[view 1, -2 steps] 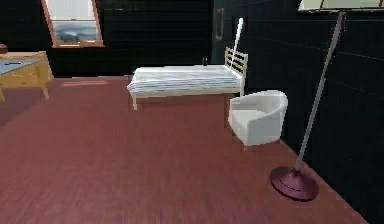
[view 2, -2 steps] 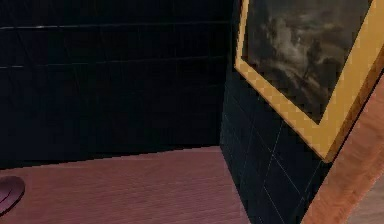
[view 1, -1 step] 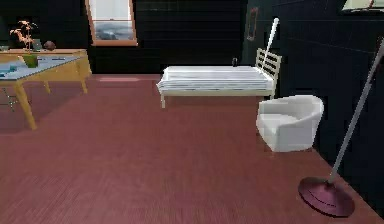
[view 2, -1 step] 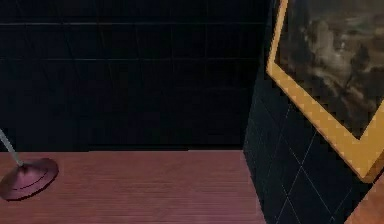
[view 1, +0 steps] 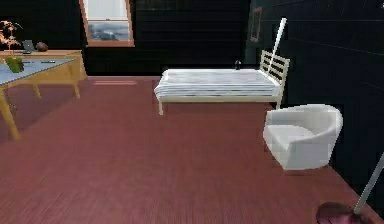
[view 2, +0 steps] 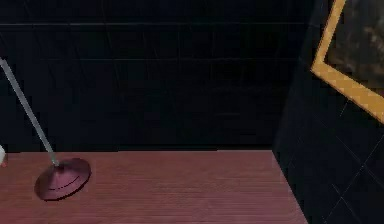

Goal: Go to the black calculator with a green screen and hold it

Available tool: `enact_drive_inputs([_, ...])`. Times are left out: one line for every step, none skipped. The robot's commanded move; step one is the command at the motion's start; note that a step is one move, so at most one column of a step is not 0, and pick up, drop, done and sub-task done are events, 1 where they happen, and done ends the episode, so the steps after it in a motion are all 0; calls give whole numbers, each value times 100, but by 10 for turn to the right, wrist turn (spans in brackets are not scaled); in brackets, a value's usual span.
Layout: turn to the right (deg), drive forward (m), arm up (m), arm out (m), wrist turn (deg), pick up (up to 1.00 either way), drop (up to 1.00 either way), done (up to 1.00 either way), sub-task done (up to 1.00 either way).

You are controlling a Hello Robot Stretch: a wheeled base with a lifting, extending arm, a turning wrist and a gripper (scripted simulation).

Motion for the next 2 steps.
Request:
enact_drive_inputs([-270, 0, 0, 0, 0, 0, 0, 0, 0])
enact_drive_inputs([0, 70, 0, 0, 0, 0, 0, 0, 0])
